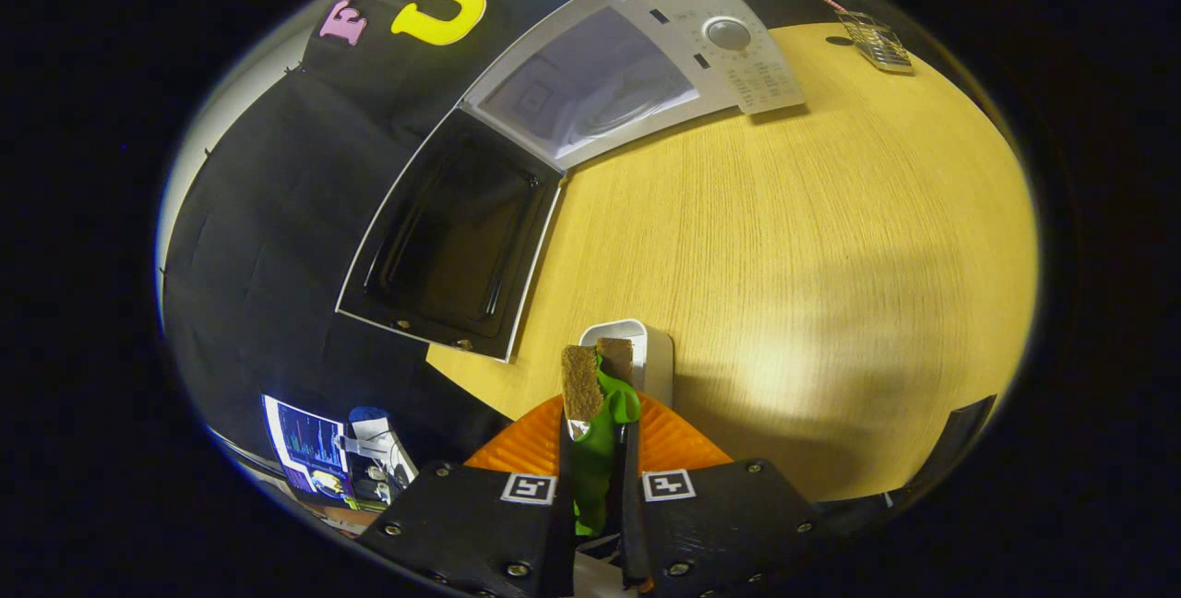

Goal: Open the microwave, put the food inside, and close the microwave door.

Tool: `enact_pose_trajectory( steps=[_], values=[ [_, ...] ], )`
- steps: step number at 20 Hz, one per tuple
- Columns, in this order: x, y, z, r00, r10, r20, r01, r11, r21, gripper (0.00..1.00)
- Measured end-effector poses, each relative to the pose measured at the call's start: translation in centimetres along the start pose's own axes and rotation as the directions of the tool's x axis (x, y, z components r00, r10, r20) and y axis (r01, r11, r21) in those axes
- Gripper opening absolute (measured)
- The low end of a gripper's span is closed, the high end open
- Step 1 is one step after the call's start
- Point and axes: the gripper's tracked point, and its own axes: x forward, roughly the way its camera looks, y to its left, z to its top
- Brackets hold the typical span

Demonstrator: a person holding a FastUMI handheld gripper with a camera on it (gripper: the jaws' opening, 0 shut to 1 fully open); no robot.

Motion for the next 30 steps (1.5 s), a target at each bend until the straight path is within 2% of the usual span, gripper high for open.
enact_pose_trajectory(
  steps=[3, 12, 21, 30],
  values=[
    [-0.8, 1.3, 1.6, 0.998, 0.018, 0.052, -0.018, 1.000, 0.016, 0.20],
    [-0.7, 3.2, 6.7, 0.968, -0.020, 0.251, -0.014, 0.991, 0.136, 0.20],
    [2.1, 6.5, 11.3, 0.916, -0.023, 0.402, -0.068, 0.975, 0.211, 0.20],
    [6.4, 7.1, 16.2, 0.829, -0.099, 0.550, -0.075, 0.955, 0.286, 0.20]
  ],
)
